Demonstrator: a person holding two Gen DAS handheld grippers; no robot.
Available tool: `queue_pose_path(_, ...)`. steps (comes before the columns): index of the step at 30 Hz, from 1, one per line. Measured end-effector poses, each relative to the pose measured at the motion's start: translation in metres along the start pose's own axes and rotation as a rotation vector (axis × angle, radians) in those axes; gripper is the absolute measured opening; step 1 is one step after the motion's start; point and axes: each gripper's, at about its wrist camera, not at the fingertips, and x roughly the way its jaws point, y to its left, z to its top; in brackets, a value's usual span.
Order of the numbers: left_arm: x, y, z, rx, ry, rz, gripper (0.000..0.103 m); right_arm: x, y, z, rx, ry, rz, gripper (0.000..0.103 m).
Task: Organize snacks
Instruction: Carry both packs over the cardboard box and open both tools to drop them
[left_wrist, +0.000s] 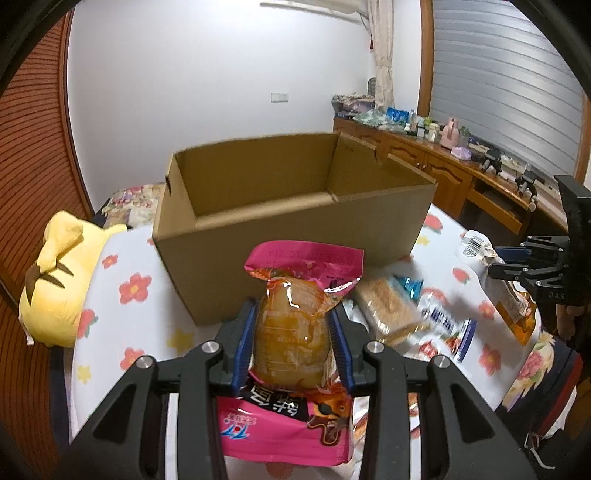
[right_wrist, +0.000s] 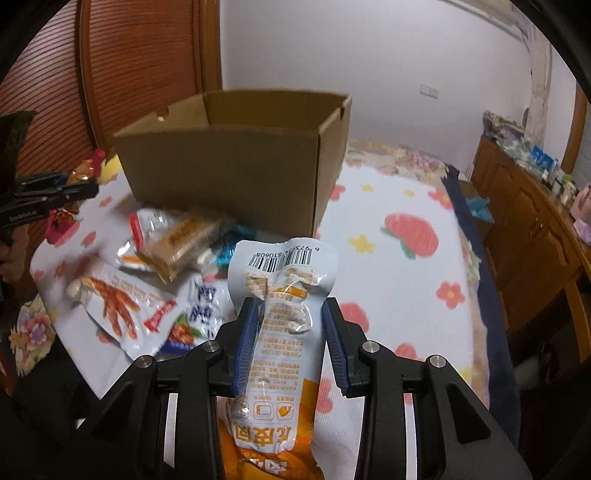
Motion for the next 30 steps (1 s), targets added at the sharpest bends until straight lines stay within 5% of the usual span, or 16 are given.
queue_pose_path(14,0.003,0.006,0.081,0.024,-0.089,-0.009,0.037,-0.026,0.007,0.102,-0.083,-0.187,0.03,0.033)
queue_pose_path(30,0.06,0.032,0.121,0.011,-0.032,0.047,0.037,0.056,0.011,0.201,-0.147,-0.204,0.051,0.033)
